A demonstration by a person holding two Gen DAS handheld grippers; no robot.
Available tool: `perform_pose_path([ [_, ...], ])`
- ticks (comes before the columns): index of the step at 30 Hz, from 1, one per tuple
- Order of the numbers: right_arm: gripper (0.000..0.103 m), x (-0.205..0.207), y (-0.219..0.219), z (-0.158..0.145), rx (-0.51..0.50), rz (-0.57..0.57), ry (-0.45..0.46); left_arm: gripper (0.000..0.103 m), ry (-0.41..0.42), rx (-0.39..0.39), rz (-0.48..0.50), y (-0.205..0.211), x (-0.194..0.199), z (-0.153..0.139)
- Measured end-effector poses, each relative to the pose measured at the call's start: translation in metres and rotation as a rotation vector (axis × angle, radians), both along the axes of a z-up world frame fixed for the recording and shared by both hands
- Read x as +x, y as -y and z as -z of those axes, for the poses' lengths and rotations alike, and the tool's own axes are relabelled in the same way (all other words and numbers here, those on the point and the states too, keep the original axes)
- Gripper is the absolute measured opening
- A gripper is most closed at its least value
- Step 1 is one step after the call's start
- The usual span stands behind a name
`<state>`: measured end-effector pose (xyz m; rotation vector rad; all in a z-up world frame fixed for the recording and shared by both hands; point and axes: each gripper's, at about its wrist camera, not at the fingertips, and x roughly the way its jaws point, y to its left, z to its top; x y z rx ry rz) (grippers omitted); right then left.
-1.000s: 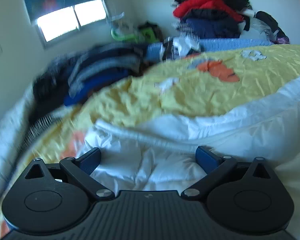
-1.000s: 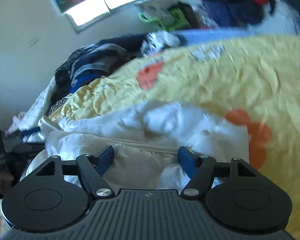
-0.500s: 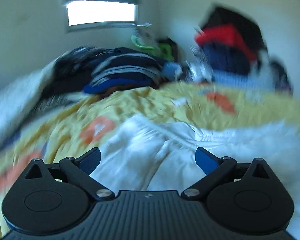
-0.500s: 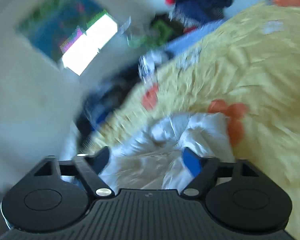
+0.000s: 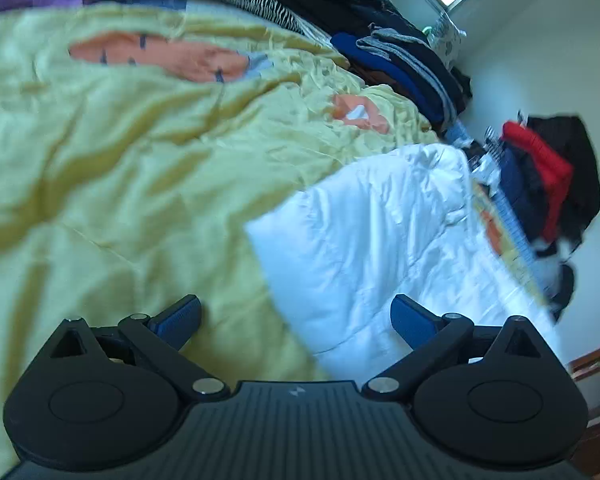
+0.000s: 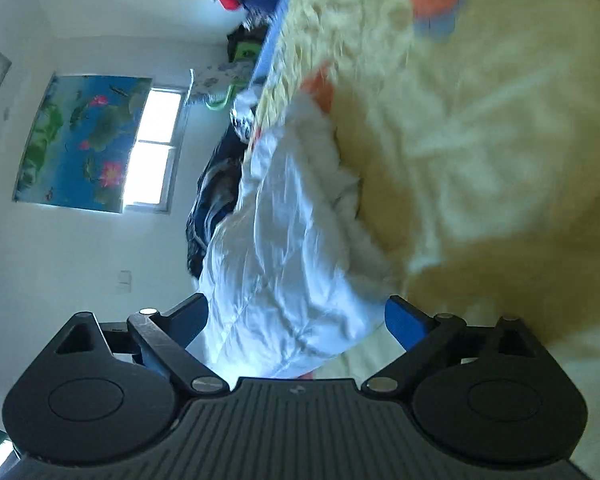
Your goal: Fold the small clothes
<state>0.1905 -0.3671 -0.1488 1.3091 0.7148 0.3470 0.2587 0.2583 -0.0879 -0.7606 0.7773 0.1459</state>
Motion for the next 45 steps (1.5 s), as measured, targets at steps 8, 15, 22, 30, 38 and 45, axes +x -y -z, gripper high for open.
perform_pose_path([
  [8,0.096,0.020,-0.061,-0.038,-0.364,-0.052,-0.080,0.102,-0.052,0.099,-0.011,0.028,0.019,-0.008],
  [15,0.097,0.027,-0.060,-0.026,-0.285,0.123,-0.052,0.103,-0.059,0.210,0.006,0.052,0.033,-0.006],
  [22,0.049,0.049,-0.070,-0.015,-0.281,0.111,-0.038,0.039,-0.044,0.183,0.076,0.063,0.048,-0.013],
  [30,0.021,0.055,-0.065,-0.046,-0.317,0.096,0.029,0.011,-0.020,0.189,0.110,0.070,0.038,-0.037],
  [38,0.020,0.014,-0.050,-0.074,-0.314,0.045,0.078,0.011,-0.015,0.142,0.155,0.060,-0.011,-0.058],
  [45,0.020,-0.045,-0.047,-0.053,-0.283,0.003,0.009,0.011,-0.070,0.142,0.191,0.057,-0.066,-0.039],
])
